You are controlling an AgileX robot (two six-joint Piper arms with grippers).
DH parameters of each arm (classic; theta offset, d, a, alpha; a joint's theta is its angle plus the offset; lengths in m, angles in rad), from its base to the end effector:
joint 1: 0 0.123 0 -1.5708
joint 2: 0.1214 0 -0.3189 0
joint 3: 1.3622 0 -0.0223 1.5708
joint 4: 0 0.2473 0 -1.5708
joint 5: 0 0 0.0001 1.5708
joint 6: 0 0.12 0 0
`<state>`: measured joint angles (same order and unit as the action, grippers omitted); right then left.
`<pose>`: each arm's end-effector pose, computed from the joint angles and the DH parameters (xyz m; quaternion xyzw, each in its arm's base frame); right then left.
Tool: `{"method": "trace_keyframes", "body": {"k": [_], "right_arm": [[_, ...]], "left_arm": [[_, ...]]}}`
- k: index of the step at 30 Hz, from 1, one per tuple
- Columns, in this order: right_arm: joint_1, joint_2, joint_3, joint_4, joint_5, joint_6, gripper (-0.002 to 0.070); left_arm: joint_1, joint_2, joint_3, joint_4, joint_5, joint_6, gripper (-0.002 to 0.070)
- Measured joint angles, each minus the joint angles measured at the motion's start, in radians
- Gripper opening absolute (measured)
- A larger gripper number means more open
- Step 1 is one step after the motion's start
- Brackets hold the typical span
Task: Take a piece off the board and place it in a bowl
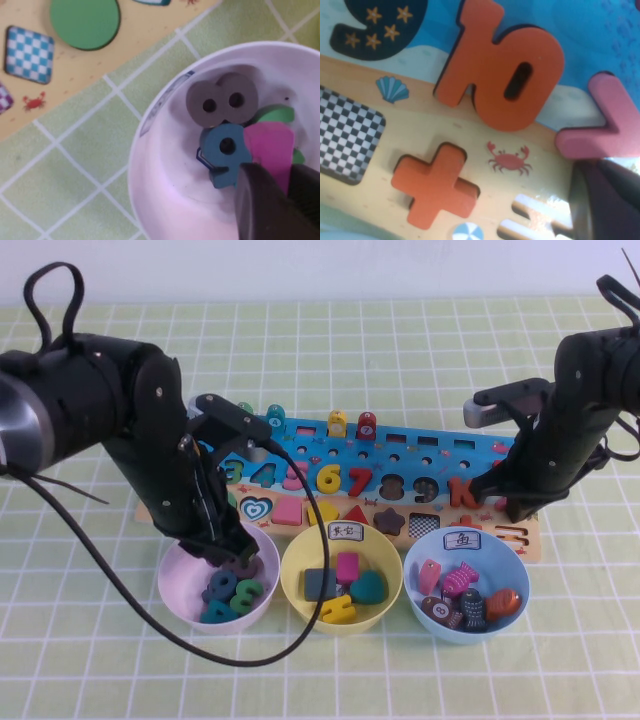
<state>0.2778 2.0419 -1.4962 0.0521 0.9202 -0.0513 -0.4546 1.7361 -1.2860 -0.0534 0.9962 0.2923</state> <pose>0.4146 0.1234 0.1804 -0.1495 0.9839 0.0328 0.0928 0.3161 -0.1605 0.2447 0.3514 0.9299 -0.0323 0.1033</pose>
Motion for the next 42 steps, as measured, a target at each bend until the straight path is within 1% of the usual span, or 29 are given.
{"method": "trace_keyframes", "body": {"k": [2, 4, 8, 11, 14, 17, 25, 31, 37, 42], "right_arm": [[0.0, 0.0, 0.0, 0.0, 0.0, 0.0, -0.0019], [0.0, 0.0, 0.0, 0.0, 0.0, 0.0, -0.0019], [0.0, 0.0, 0.0, 0.0, 0.0, 0.0, -0.0019], [0.0, 0.0, 0.0, 0.0, 0.0, 0.0, -0.0019], [0.0, 0.0, 0.0, 0.0, -0.002, 0.0, -0.0019], [0.0, 0.0, 0.0, -0.002, -0.002, 0.0, -0.0019], [0.0, 0.0, 0.0, -0.006, -0.002, 0.0, -0.0019], [0.0, -0.011, 0.004, -0.01, -0.004, 0.0, -0.0019], [0.0, -0.066, 0.011, -0.01, 0.019, 0.0, -0.0019], [0.0, -0.129, 0.012, -0.012, 0.032, 0.0, -0.0019]], "left_arm": [[0.0, 0.004, 0.0, -0.005, 0.0, 0.011, 0.0106], [0.0, 0.004, 0.0, -0.007, 0.0, 0.013, 0.0176], [0.0, 0.004, 0.0, -0.008, -0.006, 0.013, 0.0349], [0.0, 0.004, 0.0, -0.015, -0.021, 0.013, 0.0402], [0.0, -0.001, 0.0, -0.017, -0.047, 0.013, 0.0412], [0.0, -0.029, 0.0, -0.017, -0.098, 0.013, 0.0388], [0.0, -0.224, 0.002, -0.017, -0.264, 0.015, 0.0255], [0.0, -0.319, 0.002, -0.017, -0.284, 0.017, 0.0163], [0.0, -0.336, 0.002, -0.017, -0.284, 0.017, 0.006], [0.0, -0.336, 0.002, -0.017, -0.282, 0.017, 0.0029]]}}
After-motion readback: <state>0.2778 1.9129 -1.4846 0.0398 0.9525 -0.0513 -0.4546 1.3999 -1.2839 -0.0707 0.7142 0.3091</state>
